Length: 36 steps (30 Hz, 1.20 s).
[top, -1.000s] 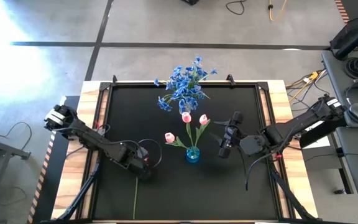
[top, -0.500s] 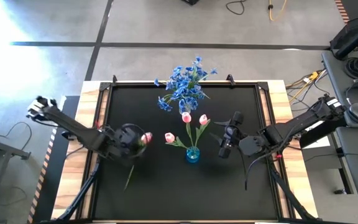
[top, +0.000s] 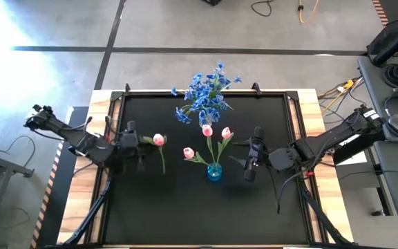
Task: Sort flowers into vase by color
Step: Put the pink tulip into the blue vase
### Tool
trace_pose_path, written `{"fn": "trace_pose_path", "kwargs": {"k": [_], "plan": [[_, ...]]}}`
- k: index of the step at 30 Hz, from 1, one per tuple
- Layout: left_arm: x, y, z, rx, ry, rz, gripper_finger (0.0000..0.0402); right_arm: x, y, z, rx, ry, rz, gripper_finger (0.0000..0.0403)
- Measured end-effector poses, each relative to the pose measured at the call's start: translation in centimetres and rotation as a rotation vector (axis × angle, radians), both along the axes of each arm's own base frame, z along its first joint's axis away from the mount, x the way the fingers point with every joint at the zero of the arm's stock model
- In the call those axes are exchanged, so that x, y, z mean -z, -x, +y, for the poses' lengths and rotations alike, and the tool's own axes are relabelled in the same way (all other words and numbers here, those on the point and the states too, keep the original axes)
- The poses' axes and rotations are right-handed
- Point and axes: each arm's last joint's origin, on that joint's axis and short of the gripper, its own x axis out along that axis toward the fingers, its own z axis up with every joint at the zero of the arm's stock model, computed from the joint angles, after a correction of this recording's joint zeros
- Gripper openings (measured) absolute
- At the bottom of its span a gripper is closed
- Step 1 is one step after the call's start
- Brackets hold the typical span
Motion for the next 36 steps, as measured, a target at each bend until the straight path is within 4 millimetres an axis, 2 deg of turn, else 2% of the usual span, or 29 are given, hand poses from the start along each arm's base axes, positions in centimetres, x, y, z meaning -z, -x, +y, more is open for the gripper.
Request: {"fn": "trace_pose_path", "kwargs": {"k": [5, 10, 15, 20, 27, 32, 36], "plan": [[-0.7, -0.3, -0.7, 0.232, -0.104, -0.188, 0.0, -0.7, -0.3, 0.1, -0.008, -0.021, -0.072, 0.0221], [-0.1, -1.0, -1.2, 0.276, -0.215, -0.273, 0.0, -1.4, -0.5, 0.5, -0.112, -0.07, -0.135, 0.0221], [-0.4, -2.5, -1.6, 0.332, -0.264, -0.348, 0.0, -1.7, -1.1, 1.1, -0.187, -0.094, -0.186, 0.0221], [-2.0, -4.4, -2.1, 0.363, -0.271, -0.368, 0.0, -1.4, -2.1, 2.2, -0.232, -0.05, -0.205, 0.0221], [-4.3, -7.0, -3.3, 0.395, -0.303, -0.354, 0.0, -3.1, -4.9, 3.9, -0.272, -0.014, -0.22, 0.0221], [-4.1, -9.3, -3.3, 0.377, -0.32, -0.311, 0.0, -4.0, -7.0, 4.9, -0.296, -0.011, -0.223, 0.0221], [-3.2, -10.7, -2.9, 0.394, -0.321, -0.283, 0.0, -4.0, -8.2, 5.4, -0.295, -0.002, -0.196, 0.0213]]}}
